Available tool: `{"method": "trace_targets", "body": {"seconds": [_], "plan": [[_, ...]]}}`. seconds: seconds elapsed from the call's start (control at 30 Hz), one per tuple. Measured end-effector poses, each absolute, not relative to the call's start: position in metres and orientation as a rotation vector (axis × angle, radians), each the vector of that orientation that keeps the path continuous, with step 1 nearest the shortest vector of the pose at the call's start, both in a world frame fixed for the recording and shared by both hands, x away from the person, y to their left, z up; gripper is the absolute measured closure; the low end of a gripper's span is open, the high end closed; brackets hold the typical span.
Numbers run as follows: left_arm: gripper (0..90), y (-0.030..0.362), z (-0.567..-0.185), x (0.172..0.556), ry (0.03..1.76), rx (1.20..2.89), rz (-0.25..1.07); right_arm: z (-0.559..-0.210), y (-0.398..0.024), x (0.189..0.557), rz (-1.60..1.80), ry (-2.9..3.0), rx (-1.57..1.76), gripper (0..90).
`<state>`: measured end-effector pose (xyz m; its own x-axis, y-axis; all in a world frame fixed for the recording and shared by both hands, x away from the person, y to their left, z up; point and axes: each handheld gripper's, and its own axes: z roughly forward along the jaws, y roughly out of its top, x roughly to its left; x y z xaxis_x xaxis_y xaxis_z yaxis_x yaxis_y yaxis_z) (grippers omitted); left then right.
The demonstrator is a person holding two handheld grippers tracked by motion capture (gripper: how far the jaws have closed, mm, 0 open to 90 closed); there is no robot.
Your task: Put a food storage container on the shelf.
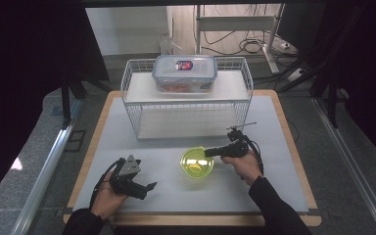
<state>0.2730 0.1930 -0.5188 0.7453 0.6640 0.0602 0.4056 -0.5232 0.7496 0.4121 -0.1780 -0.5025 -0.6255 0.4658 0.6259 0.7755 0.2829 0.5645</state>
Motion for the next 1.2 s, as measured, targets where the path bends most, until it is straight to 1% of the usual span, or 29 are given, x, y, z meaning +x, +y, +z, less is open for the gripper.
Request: {"method": "trace_targets", "body": {"seconds": [0.63, 1.2], "plan": [[2.9, 0.194, -0.518, 0.273, 0.802, 2.183, 0.448, -0.490, -0.180, 0.406, -1.336, -2.161, -1.130, 82.2], [2.8, 0.195, -0.517, 0.273, 0.809, 2.173, 0.455, -0.457, -0.184, 0.404, -1.458, -2.100, -1.099, 82.3]]}}
